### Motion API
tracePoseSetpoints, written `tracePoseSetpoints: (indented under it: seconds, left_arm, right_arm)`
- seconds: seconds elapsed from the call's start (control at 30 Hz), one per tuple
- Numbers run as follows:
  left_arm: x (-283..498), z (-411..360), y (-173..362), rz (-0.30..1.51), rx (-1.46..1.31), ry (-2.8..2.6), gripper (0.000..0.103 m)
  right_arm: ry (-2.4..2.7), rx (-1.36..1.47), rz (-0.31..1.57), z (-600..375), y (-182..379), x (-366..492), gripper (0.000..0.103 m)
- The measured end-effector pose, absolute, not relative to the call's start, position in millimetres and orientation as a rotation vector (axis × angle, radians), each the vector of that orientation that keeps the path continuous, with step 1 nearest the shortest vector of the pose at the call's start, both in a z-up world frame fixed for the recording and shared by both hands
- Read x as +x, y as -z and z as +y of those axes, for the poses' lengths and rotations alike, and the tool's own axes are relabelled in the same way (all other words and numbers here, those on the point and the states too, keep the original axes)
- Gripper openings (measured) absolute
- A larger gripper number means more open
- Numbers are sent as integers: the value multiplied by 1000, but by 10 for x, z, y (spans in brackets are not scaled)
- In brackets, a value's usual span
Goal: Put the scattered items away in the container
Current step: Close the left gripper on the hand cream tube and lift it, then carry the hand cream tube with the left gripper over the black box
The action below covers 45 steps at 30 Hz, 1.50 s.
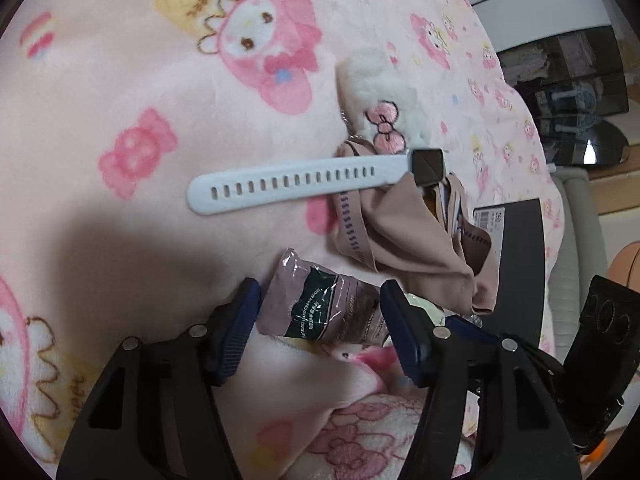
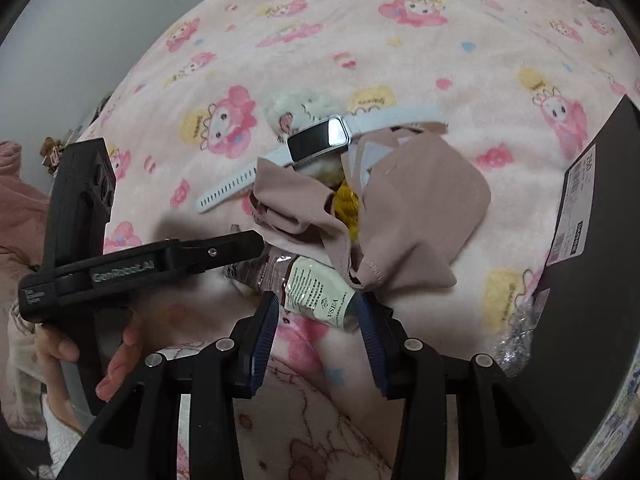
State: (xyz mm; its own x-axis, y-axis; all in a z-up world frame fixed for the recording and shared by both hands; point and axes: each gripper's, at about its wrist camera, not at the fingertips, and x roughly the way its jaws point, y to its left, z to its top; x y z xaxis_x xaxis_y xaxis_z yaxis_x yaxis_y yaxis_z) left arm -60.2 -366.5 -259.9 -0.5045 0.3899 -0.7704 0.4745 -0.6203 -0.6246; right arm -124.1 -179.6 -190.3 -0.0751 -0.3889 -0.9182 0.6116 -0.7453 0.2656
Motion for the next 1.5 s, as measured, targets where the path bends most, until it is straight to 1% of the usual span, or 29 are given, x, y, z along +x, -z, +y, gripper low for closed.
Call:
tracePoseSetpoints:
  seconds: [0.1,0.17,0.23,0.27,0.3,0.33,0.4,0.47,0.53,0.67,0.83,0.87,1.03,1.2,1.37,1.5]
  left_arm:
    - [-573,-3659,2567,1352,1533,2294,60]
    - [-565,-3685,2583,1346,1543,2275,56]
    - [-574,-3693,2585,1342,1553,2269,55]
    - [-589,-3689,2598,1337,1565,2272,55]
    - [-591,-3689,2598,1324,1575,2265,55]
    - [-583,-3679,2584,1318,1577,2260,55]
    - [-534,-3651,2497,1269,1545,2247,51]
    - [-470,-3577,2362,1210,1527,2257,50]
    - [-385,-3523,2244,1233,1503,2264,50]
    - [-191,-3354,1921,1209,1438,2331,50]
    - [-119,-2957,1445,1086,1394,2460,50]
    - [-161,-2856,1372,1079,1393,2483,48]
    - [-425,-2308,1064,1015,1401,2600,48]
    - [-816,-1666,957,1077,1461,2681,47]
    - [-1283,-1003,999,1051,1561,2733,46]
    - [-1713,-604,1185,987,1643,2730,46]
  right_arm:
    - [1911,1520,233,-1757,1852,-1186,38]
    - [1979,1508,272,-1720,1820,-1168,39]
    - [2035,1516,335,-1722,1894,-1195,41]
    - [2027,1555,337,-1723,1970,-1233,41]
    - [1988,1606,288,-1718,2055,-1284,41]
    - [1960,1631,236,-1706,2097,-1320,44]
    - [1949,1638,184,-1670,2086,-1357,44]
    - [1940,1601,146,-1635,1980,-1332,42]
    - [1942,1587,137,-1595,1875,-1294,42]
    - [1957,1526,69,-1382,1579,-1194,42]
    - [1994,1438,-16,-978,1196,-991,42]
    - [2003,1422,-27,-911,1138,-961,42]
    - [2063,1360,-102,-356,838,-878,42]
    - [2165,1293,-48,308,621,-925,42]
    - [2273,1266,-49,993,634,-1160,42]
    - [2296,1338,-86,1502,869,-1514,42]
